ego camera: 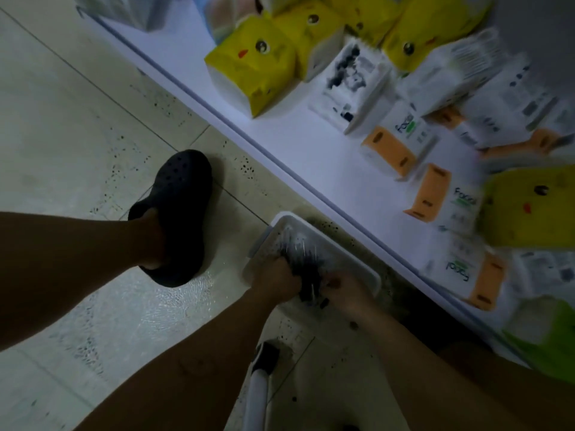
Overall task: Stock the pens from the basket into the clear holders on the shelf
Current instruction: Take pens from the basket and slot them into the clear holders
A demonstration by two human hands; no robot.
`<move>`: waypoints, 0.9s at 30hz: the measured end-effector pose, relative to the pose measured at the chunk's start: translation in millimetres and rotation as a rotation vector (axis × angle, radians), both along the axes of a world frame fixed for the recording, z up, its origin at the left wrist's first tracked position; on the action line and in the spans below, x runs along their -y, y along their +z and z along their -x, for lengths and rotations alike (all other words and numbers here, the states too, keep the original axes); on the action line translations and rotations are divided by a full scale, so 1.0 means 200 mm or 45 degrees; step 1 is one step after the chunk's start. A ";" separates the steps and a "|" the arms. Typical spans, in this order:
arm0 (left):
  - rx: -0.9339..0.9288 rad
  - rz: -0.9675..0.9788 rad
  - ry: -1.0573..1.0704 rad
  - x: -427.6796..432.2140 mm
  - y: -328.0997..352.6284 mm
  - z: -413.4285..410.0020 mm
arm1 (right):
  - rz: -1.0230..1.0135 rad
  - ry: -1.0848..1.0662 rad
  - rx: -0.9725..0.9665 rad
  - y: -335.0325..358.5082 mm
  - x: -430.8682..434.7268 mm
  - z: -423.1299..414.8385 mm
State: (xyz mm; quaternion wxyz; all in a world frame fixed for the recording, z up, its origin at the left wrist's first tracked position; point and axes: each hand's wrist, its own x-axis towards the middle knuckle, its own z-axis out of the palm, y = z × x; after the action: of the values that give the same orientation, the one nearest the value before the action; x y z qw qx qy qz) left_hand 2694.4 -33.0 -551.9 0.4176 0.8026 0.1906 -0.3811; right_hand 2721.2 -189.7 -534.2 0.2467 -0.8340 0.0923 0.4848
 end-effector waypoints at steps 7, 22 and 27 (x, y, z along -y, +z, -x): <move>0.044 0.002 0.166 0.06 -0.13 -0.01 | -0.085 0.020 -0.038 -0.13 -0.06 0.00; 0.126 -0.029 0.572 0.04 -0.09 -0.02 | -0.041 -0.089 0.120 -0.15 -0.04 0.07; 0.080 0.254 0.577 0.01 -0.02 -0.03 | 0.012 -0.239 0.148 -0.06 0.01 0.10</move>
State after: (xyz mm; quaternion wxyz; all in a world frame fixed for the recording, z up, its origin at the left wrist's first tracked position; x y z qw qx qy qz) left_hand 2700.7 -35.9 -555.0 0.5752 0.7055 0.3141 -0.2696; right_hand 2700.3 -192.2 -546.3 0.2920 -0.8496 0.1578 0.4100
